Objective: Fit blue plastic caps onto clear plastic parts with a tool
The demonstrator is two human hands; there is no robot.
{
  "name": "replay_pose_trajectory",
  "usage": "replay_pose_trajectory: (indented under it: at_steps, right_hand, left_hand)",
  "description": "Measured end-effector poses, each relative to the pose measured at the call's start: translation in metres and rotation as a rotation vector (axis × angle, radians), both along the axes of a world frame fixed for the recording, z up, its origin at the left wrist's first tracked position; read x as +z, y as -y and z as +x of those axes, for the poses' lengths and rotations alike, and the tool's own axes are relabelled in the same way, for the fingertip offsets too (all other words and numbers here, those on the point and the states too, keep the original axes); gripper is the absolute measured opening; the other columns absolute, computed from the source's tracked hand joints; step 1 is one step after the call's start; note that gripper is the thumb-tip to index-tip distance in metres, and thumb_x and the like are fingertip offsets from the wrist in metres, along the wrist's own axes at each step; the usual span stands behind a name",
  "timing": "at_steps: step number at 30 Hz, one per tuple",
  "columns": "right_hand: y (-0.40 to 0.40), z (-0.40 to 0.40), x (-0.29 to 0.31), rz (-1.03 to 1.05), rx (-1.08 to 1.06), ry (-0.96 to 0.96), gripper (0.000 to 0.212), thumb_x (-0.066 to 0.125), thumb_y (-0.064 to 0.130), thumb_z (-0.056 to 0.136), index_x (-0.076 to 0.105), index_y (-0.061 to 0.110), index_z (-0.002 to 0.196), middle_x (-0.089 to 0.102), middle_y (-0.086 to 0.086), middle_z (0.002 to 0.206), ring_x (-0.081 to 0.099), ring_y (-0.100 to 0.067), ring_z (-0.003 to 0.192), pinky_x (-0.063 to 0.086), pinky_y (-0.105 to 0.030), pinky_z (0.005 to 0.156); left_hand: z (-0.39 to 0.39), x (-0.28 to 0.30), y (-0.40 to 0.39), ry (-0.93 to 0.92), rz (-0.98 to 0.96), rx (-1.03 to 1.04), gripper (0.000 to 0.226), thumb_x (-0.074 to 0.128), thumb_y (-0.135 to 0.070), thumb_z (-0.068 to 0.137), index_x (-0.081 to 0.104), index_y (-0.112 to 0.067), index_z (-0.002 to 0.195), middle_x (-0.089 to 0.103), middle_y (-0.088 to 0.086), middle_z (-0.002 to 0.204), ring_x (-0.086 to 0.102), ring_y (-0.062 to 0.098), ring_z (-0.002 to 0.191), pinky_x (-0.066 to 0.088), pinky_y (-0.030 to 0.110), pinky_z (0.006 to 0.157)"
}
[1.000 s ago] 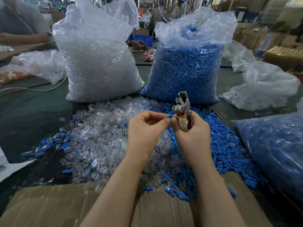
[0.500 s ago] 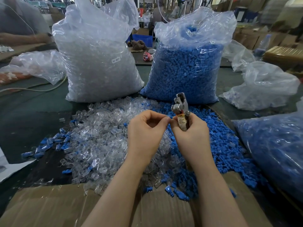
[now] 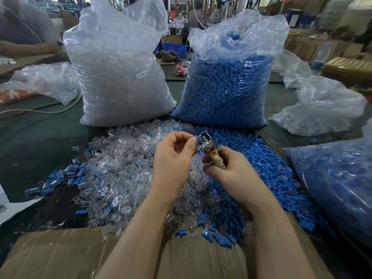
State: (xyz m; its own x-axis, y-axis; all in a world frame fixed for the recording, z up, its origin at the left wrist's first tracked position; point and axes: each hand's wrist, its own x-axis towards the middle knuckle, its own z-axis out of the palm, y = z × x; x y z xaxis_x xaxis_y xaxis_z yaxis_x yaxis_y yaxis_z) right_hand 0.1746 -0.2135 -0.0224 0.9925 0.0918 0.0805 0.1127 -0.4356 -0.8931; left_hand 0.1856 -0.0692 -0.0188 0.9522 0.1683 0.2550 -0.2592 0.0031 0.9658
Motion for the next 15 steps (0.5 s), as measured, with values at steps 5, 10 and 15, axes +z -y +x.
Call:
replay_pose_trajectory:
  at_steps: [5,10,15]
  right_hand:
    - [-0.0019,-0.0011,0.0026,-0.006,0.023,0.002,0.021,0.062,0.037,0.070,0.063,0.027,0.089,0.066,0.004,0.081,0.061,-0.019,0.077,0.051,-0.043,0.075]
    - [-0.0028,-0.0019,0.0039,-0.046,0.051,-0.003,0.025,0.059,0.036,0.071,0.061,0.021,0.091,0.063,-0.003,0.081,0.057,-0.025,0.074,0.049,-0.045,0.072]
    - [-0.0015,-0.0013,-0.0018,-0.092,0.026,-0.002,0.007,0.060,0.020,0.080,0.059,0.017,0.086,0.053,0.008,0.062,0.042,-0.007,0.052,0.037,-0.032,0.054]
  left_hand:
    - [0.0002,0.0007,-0.0014,0.024,0.000,-0.062,0.009,0.060,-0.004,0.096,0.064,-0.009,0.090,0.067,-0.001,0.079,0.063,0.003,0.072,0.053,0.016,0.072]
    - [0.0016,0.0009,-0.0048,0.045,0.008,-0.100,0.013,0.058,-0.001,0.096,0.063,-0.011,0.088,0.066,-0.001,0.078,0.064,0.006,0.074,0.052,0.018,0.072]
    - [0.0019,-0.0009,-0.0079,0.038,0.028,-0.118,0.012,0.059,-0.003,0.096,0.064,-0.012,0.090,0.068,-0.002,0.080,0.065,0.006,0.077,0.052,0.018,0.074]
